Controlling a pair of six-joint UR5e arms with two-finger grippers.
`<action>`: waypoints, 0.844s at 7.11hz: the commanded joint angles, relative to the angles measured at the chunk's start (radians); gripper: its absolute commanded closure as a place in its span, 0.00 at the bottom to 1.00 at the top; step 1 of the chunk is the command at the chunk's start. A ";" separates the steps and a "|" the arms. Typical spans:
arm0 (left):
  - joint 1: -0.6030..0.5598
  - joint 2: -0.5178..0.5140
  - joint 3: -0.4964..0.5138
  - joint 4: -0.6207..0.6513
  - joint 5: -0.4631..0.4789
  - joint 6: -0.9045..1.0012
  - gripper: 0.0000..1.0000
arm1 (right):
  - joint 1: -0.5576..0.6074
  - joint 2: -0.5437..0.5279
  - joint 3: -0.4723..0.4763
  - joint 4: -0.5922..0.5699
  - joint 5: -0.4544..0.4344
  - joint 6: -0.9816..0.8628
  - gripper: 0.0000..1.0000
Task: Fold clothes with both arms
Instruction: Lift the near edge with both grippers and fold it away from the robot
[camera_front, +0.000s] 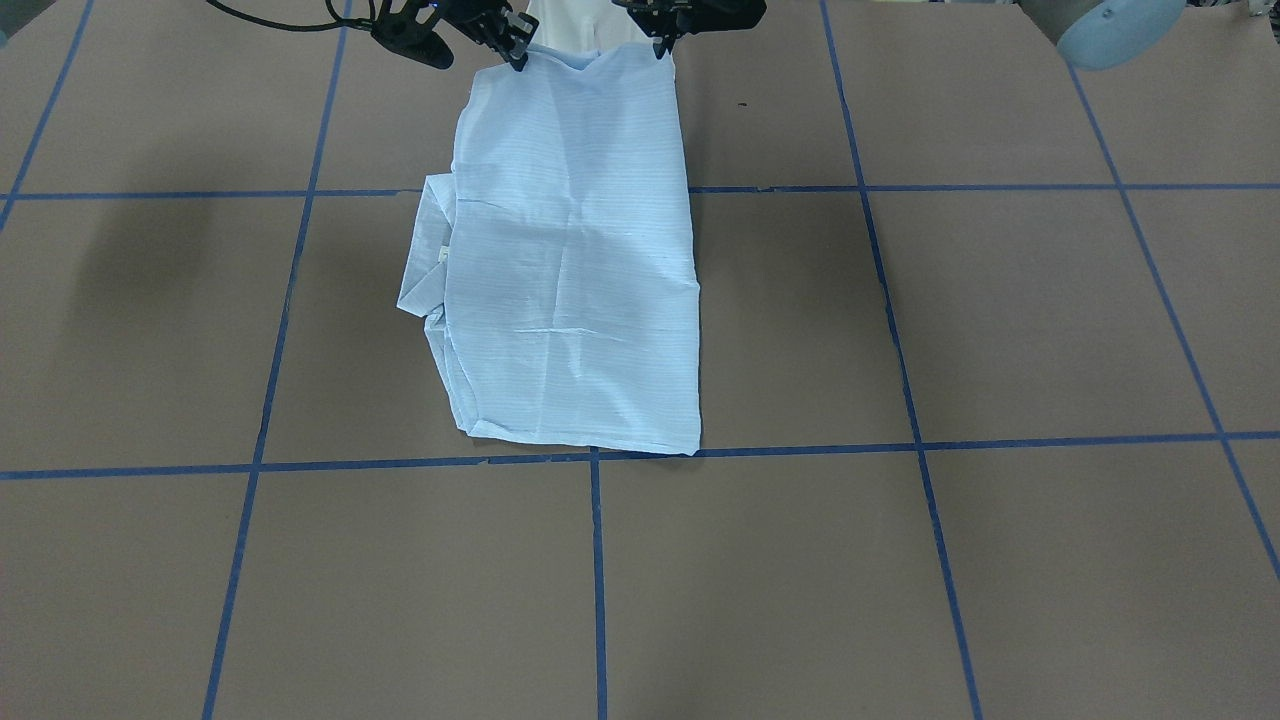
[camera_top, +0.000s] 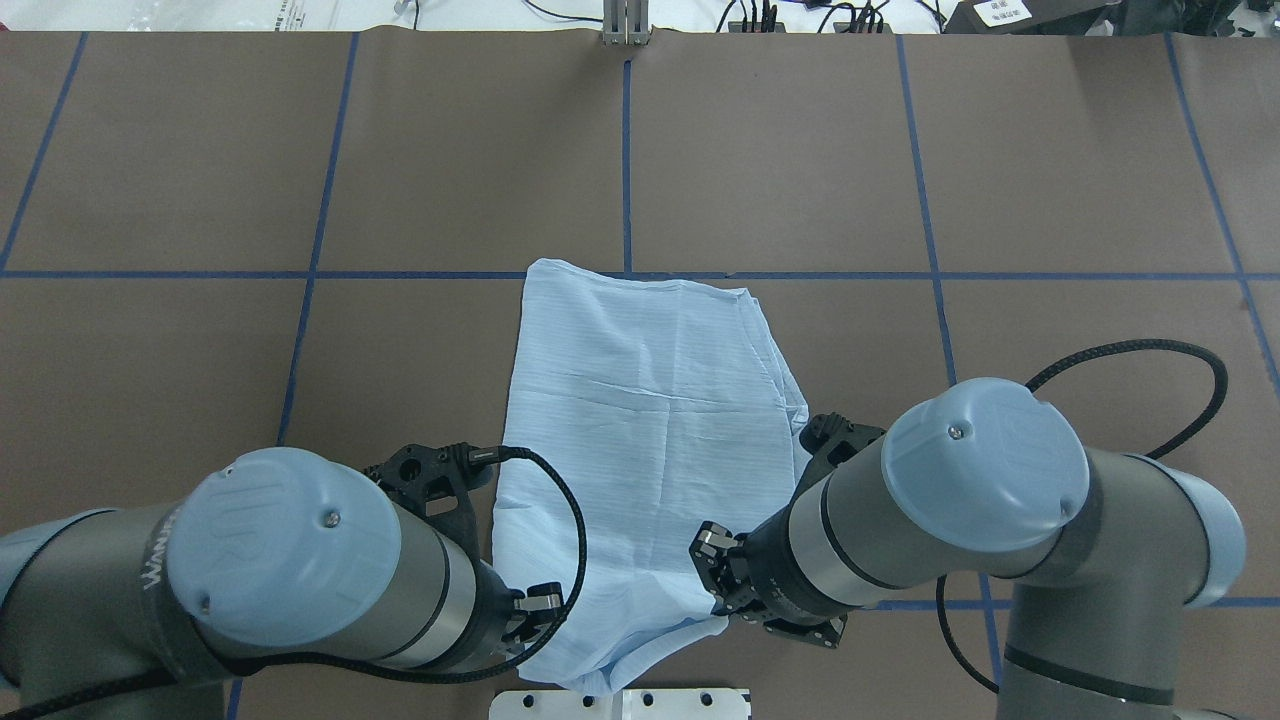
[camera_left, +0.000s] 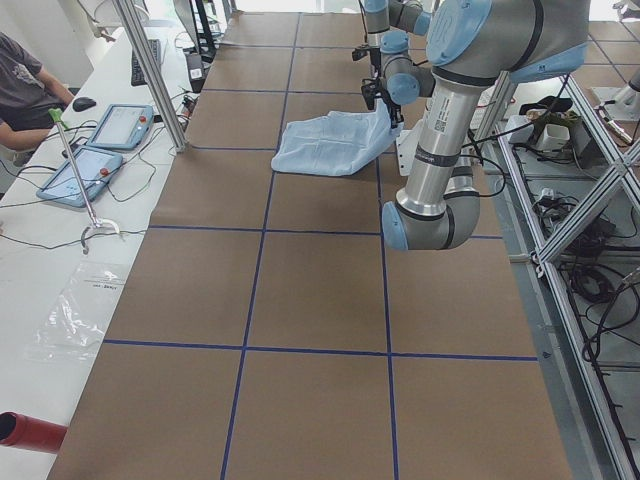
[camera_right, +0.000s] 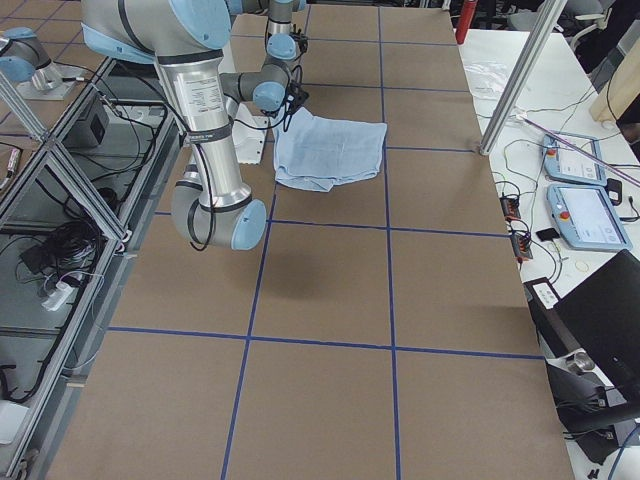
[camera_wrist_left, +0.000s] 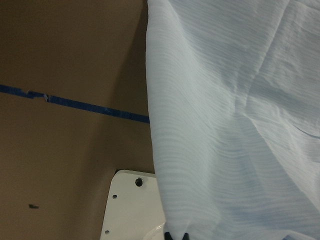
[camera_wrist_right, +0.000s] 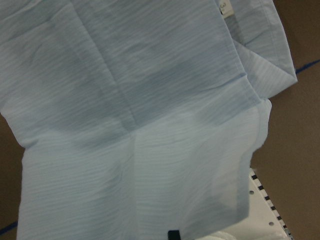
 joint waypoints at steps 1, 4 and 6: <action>-0.103 -0.002 0.074 -0.076 -0.001 0.077 1.00 | 0.048 0.034 -0.068 0.003 -0.107 -0.077 1.00; -0.256 -0.010 0.180 -0.177 -0.005 0.137 1.00 | 0.140 0.092 -0.183 0.007 -0.142 -0.202 1.00; -0.309 -0.051 0.325 -0.299 -0.005 0.166 1.00 | 0.195 0.120 -0.220 0.007 -0.142 -0.252 1.00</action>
